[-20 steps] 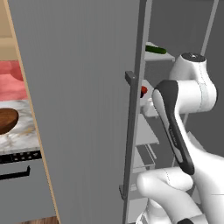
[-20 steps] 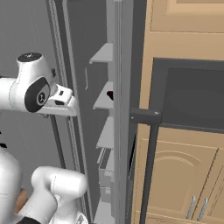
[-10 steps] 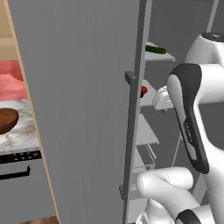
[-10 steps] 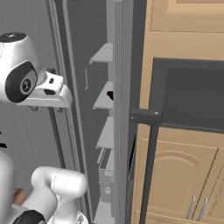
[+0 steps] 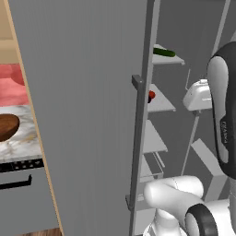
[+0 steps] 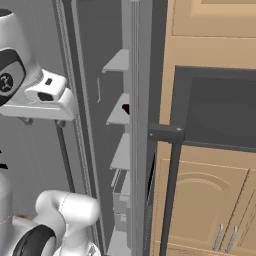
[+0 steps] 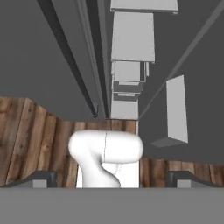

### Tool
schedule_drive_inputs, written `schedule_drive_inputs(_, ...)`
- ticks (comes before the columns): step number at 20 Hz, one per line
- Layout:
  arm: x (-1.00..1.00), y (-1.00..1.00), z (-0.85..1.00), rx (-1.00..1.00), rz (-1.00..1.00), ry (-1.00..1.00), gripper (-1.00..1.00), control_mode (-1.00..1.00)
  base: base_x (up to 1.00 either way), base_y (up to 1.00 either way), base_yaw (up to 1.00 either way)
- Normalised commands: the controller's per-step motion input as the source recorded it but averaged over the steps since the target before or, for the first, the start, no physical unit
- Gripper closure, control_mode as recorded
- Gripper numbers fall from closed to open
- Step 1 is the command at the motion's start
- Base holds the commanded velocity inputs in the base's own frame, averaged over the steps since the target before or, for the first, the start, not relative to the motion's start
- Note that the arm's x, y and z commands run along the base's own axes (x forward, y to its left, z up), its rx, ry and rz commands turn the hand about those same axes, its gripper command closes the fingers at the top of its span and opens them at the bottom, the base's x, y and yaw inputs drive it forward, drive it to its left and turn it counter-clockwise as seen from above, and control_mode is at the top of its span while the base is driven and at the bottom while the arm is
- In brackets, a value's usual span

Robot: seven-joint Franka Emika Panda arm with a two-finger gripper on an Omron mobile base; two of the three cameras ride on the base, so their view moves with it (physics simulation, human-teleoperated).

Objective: Take the eggplant, cucumber, and bell pepper from the freezer and place them in the bowl on the counter.

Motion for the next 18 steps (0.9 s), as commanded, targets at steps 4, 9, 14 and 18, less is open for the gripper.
schedule_drive_inputs(4,-0.63,-0.24,0.25,0.0,-0.04,0.0,-1.0,-1.0,0.0,0.0,0.0)
schedule_drive_inputs(9,-0.52,-0.09,0.01,0.0,0.0,0.0,-1.0,-1.0,0.0,0.0,0.0)
schedule_drive_inputs(14,-0.2,0.04,-0.04,0.0,0.0,0.0,-1.0,-1.0,0.0,0.0,0.0)
schedule_drive_inputs(18,0.0,0.03,-0.01,0.0,0.0,0.0,-1.0,-1.0,0.0,0.0,0.0)
